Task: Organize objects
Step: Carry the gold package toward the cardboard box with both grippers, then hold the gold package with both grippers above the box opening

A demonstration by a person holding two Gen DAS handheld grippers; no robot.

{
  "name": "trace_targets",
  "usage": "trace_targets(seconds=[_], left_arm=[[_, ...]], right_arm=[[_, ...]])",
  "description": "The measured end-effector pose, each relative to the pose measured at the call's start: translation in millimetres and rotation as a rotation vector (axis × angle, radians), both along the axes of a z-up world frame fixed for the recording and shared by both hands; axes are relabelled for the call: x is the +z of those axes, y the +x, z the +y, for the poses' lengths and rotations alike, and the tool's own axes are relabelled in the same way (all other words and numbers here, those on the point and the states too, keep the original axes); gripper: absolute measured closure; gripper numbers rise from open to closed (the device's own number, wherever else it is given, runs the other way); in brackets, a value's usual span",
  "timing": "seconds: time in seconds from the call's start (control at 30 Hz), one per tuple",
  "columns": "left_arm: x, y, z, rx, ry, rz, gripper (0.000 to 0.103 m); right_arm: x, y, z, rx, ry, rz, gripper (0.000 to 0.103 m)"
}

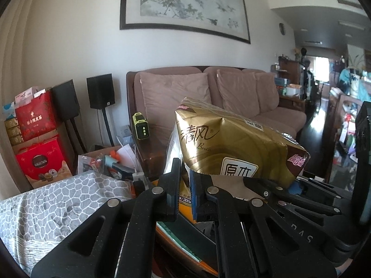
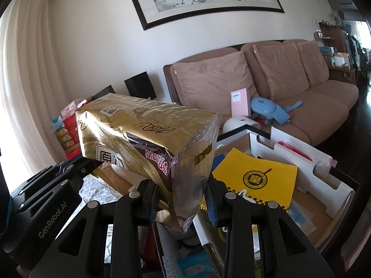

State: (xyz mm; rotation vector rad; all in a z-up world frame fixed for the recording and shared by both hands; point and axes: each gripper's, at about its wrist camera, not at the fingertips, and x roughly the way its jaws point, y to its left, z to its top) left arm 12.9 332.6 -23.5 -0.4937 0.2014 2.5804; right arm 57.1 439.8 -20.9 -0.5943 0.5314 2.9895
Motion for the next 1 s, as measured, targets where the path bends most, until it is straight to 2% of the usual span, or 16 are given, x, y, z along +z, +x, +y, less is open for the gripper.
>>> trace_targets(seconds=[1.0], left_arm=[[2,1,71,-0.083,-0.038,-0.039,0.097]], right_arm=[[1,15,59,-0.134,-0.048,-0.014,0.070]])
